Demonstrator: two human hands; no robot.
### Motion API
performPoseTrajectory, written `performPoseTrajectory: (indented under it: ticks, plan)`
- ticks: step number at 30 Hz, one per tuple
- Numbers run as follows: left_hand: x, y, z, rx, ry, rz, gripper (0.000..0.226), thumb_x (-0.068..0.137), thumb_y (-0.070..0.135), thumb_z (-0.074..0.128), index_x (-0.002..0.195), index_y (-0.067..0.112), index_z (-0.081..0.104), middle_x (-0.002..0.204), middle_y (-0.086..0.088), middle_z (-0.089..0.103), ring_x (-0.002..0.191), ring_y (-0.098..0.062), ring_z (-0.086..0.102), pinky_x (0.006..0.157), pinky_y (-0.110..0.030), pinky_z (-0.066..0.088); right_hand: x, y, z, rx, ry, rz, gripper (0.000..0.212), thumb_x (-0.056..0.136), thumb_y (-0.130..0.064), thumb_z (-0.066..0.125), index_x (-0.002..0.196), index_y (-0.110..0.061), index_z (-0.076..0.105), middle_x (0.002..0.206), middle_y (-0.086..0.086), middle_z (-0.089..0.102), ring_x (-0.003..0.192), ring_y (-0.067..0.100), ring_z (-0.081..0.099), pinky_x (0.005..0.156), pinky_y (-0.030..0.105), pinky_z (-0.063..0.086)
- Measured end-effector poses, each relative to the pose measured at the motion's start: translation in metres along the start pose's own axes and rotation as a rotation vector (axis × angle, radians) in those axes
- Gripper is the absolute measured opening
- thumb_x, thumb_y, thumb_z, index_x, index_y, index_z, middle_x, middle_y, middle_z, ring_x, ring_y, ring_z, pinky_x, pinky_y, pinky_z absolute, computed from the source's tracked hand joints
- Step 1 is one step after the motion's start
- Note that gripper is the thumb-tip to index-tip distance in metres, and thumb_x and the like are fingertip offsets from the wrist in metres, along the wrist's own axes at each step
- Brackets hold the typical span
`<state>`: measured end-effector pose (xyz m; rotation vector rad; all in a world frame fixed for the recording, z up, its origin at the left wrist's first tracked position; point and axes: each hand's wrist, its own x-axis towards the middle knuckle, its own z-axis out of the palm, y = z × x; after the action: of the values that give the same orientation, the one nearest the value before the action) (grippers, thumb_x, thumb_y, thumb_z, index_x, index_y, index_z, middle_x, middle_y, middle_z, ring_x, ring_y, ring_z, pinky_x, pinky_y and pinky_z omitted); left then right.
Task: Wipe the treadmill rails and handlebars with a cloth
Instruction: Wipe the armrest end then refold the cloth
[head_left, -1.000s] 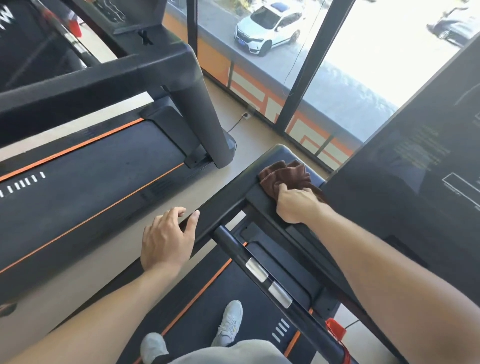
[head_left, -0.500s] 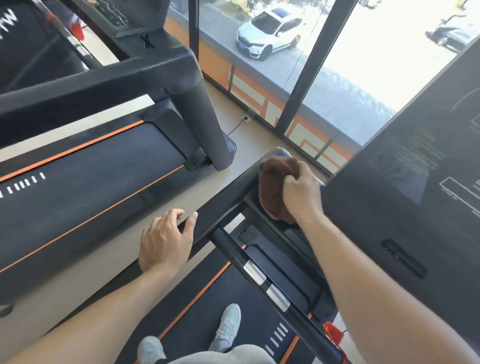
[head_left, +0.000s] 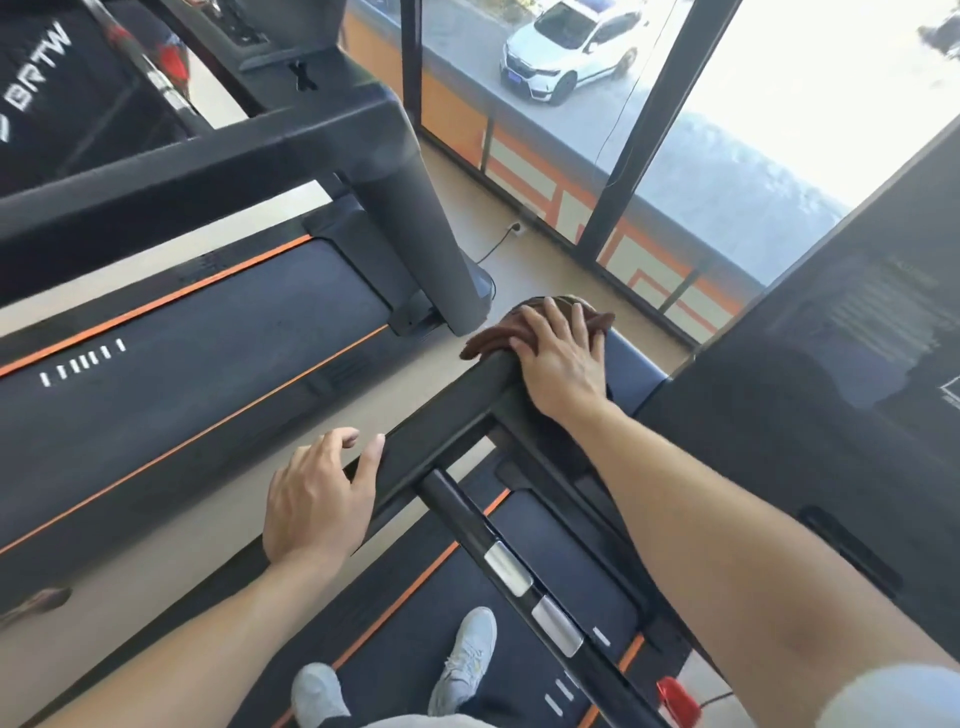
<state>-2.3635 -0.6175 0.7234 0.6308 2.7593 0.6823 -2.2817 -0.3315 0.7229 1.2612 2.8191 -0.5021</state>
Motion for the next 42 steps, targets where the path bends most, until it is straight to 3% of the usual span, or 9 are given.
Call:
performPoseTrajectory:
  ticks: [2, 6, 9, 16, 24, 27, 30, 36, 42]
  plan:
    - [0.000, 0.002, -0.001, -0.012, 0.019, -0.005, 0.044, 0.099, 0.057, 0.041, 0.117, 0.025, 0.065, 0.115, 0.002, 0.071, 0.102, -0.025, 0.060, 0.091, -0.041, 0.044, 0.018, 0.025, -0.012, 0.039, 0.027, 0.120, 0.056, 0.107, -0.057, 0.026, 0.160, -0.040, 0.022, 0.173, -0.006, 0.013, 0.159, 0.030, 0.002, 0.127, 0.057, 0.000]
    - [-0.001, 0.005, -0.003, 0.010, 0.019, 0.003, 0.044, 0.099, 0.057, 0.042, 0.117, 0.024, 0.066, 0.113, 0.000, 0.071, 0.102, -0.026, 0.061, 0.089, -0.040, 0.044, 0.042, 0.047, -0.030, 0.214, 0.035, 0.485, 0.054, 0.105, -0.056, 0.029, 0.153, -0.032, 0.036, 0.156, 0.010, 0.045, 0.144, 0.038, 0.037, 0.118, 0.057, 0.021]
    - [0.002, 0.002, -0.001, 0.042, -0.009, 0.004, 0.057, 0.096, 0.065, 0.031, 0.120, 0.025, 0.065, 0.118, 0.004, 0.071, 0.107, -0.023, 0.061, 0.090, -0.039, 0.044, 0.047, 0.044, -0.034, 0.298, 0.041, 0.561, 0.057, 0.101, -0.061, 0.030, 0.148, -0.033, 0.044, 0.150, 0.008, 0.052, 0.139, 0.037, 0.045, 0.117, 0.054, 0.027]
    - [0.006, -0.005, 0.007, 0.088, -0.011, 0.042, 0.070, 0.093, 0.072, 0.018, 0.124, 0.027, 0.062, 0.121, 0.011, 0.070, 0.111, -0.017, 0.062, 0.090, -0.037, 0.044, -0.004, -0.003, -0.001, 0.282, 0.203, 0.173, 0.040, 0.106, -0.031, 0.047, 0.146, -0.034, 0.051, 0.162, -0.006, 0.041, 0.154, 0.021, 0.028, 0.125, 0.042, 0.016]
    - [0.009, -0.007, -0.007, -0.320, -0.051, -0.129, 0.061, 0.101, 0.062, 0.022, 0.147, 0.027, 0.040, 0.137, 0.006, 0.060, 0.130, -0.023, 0.052, 0.101, -0.041, 0.038, -0.137, -0.123, 0.079, 0.224, 0.087, -0.471, 0.035, 0.096, -0.034, 0.053, 0.128, -0.034, 0.068, 0.138, -0.016, 0.064, 0.144, 0.011, 0.045, 0.116, 0.043, 0.035]
    - [0.032, -0.022, -0.016, -0.587, -0.171, -0.340, 0.051, 0.101, 0.059, 0.030, 0.121, 0.024, 0.060, 0.129, -0.002, 0.063, 0.125, -0.028, 0.055, 0.098, -0.035, 0.037, -0.163, -0.141, 0.091, 0.190, 0.076, -0.479, 0.037, 0.102, -0.039, 0.048, 0.135, -0.035, 0.063, 0.147, -0.017, 0.058, 0.149, 0.011, 0.039, 0.122, 0.042, 0.029]
    - [0.038, -0.058, -0.037, -0.732, -0.167, -0.394, 0.043, 0.084, 0.070, 0.041, 0.093, 0.033, 0.060, 0.111, 0.006, 0.068, 0.112, -0.022, 0.064, 0.105, -0.046, 0.046, -0.158, -0.135, 0.082, 0.156, 0.079, -0.494, 0.037, 0.103, -0.048, 0.050, 0.135, -0.036, 0.064, 0.146, -0.017, 0.058, 0.147, 0.009, 0.040, 0.123, 0.038, 0.027]
    - [0.015, -0.149, -0.091, -0.611, -0.199, -0.278, 0.024, 0.101, 0.045, 0.050, 0.105, 0.027, 0.065, 0.110, 0.009, 0.072, 0.103, -0.013, 0.068, 0.103, -0.042, 0.049, -0.145, -0.146, 0.080, 0.056, 0.075, -0.369, 0.035, 0.100, -0.057, 0.051, 0.127, -0.041, 0.066, 0.133, -0.015, 0.065, 0.136, 0.017, 0.047, 0.120, 0.041, 0.023]
    - [-0.012, -0.233, -0.124, -0.629, -0.080, -0.363, 0.021, 0.099, 0.042, 0.054, 0.102, 0.027, 0.068, 0.101, 0.013, 0.075, 0.096, -0.009, 0.071, 0.100, -0.043, 0.051, -0.180, -0.198, 0.111, 0.044, 0.059, -0.388, 0.032, 0.102, -0.054, 0.045, 0.115, -0.035, 0.068, 0.124, -0.011, 0.068, 0.130, 0.019, 0.052, 0.121, 0.042, 0.022]
